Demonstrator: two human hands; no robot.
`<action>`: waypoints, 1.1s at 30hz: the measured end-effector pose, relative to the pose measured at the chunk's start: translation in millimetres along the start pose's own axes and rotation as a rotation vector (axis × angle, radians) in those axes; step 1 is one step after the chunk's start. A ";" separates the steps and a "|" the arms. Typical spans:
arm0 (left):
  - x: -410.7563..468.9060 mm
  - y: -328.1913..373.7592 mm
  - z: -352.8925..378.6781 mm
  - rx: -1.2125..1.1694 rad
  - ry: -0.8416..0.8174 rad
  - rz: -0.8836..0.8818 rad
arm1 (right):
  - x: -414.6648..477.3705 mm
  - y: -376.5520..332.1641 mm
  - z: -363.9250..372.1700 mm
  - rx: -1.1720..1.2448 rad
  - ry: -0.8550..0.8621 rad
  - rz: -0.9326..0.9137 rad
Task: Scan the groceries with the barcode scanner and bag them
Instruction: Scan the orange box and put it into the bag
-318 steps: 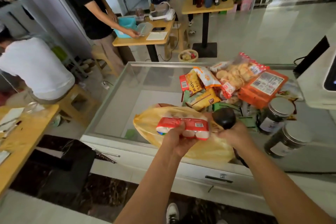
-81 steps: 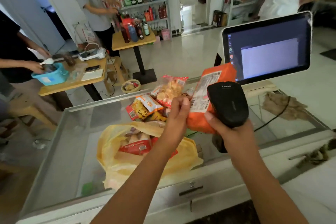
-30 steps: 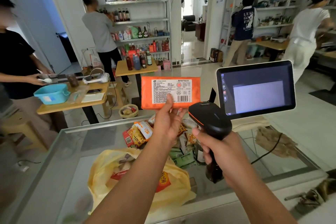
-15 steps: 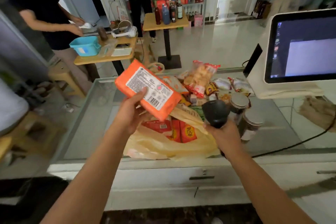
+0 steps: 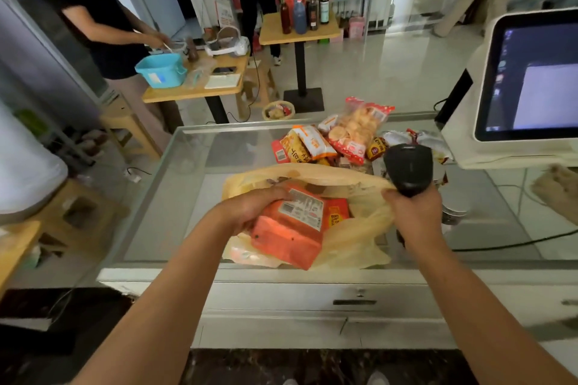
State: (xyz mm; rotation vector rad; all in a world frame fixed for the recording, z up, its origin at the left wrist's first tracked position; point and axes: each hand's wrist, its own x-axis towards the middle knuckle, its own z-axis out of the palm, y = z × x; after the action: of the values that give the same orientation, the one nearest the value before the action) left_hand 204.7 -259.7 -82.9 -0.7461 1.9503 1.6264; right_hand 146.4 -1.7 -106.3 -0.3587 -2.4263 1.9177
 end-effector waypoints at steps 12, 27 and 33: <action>37.3 11.3 65.6 -0.537 0.070 -0.017 | -20.1 2.8 -10.6 -0.016 -0.235 0.071; 46.7 -3.9 64.7 1.062 0.348 0.186 | -18.4 -13.1 -26.6 0.081 -0.183 0.067; 53.0 -4.2 50.2 1.388 0.328 0.528 | -21.0 -13.4 -27.4 0.093 -0.191 0.075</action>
State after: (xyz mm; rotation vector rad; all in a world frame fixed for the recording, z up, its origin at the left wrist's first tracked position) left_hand 170.1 -216.1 -130.3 0.1139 2.9382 0.0002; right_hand 169.1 17.5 -84.3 -0.2781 -2.4572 2.1818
